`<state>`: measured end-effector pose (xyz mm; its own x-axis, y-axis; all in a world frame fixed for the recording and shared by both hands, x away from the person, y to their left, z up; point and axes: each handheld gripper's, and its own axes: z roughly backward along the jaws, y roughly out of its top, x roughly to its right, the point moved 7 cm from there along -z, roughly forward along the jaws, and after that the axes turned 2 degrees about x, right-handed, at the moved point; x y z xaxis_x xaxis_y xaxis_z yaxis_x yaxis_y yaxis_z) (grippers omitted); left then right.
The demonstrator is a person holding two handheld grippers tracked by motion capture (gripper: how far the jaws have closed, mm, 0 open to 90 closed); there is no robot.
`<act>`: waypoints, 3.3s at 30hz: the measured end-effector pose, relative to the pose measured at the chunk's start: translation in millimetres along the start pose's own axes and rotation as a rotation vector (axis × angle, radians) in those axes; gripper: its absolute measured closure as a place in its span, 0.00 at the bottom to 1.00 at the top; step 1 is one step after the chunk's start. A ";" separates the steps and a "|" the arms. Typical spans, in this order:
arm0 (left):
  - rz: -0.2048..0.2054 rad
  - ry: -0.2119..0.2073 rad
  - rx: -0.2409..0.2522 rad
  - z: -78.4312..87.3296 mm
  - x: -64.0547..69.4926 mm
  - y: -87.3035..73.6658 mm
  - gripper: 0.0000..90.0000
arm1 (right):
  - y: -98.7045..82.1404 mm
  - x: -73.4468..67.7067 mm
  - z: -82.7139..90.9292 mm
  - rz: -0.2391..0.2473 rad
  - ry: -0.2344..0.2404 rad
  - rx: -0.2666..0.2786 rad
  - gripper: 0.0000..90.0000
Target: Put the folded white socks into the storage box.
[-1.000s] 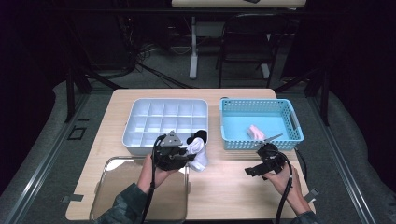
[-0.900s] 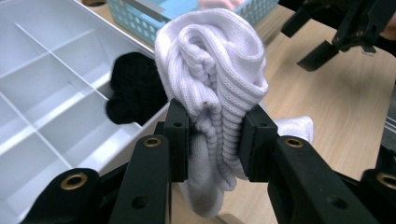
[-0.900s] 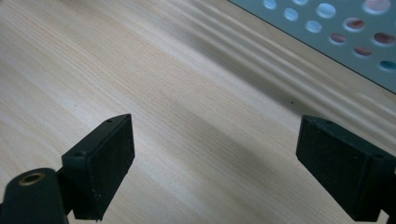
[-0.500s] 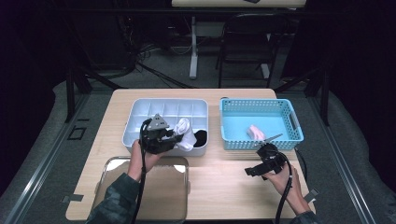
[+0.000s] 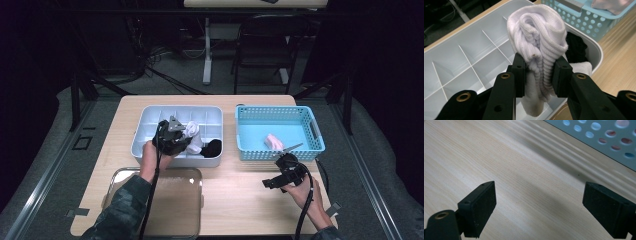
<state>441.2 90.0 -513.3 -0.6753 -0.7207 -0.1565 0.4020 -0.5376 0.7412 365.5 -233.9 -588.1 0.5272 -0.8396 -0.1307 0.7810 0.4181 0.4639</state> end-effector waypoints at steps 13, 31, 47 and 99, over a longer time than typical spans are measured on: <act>-0.036 0.008 -0.070 -26.6 0.4 -13.2 0.76 | 0.1 -0.2 0.1 0.004 0.004 0.000 0.12; -0.012 -0.110 -0.134 -48.8 10.8 -24.5 0.76 | -0.2 -1.8 -1.6 0.005 0.012 -0.005 0.12; 0.058 -0.198 -0.214 -57.6 10.0 -26.1 0.76 | -0.7 -2.1 -1.7 0.006 0.013 -0.010 0.12; 0.041 -0.263 -0.406 -78.3 11.2 -20.6 0.77 | -2.7 -0.3 -1.4 0.019 0.001 -0.032 0.14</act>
<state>473.8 58.7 -581.5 -0.7662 -0.6380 0.0766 0.6051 -0.6761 0.4205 363.6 -234.3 -590.5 0.5428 -0.8308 -0.1233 0.7808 0.4451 0.4384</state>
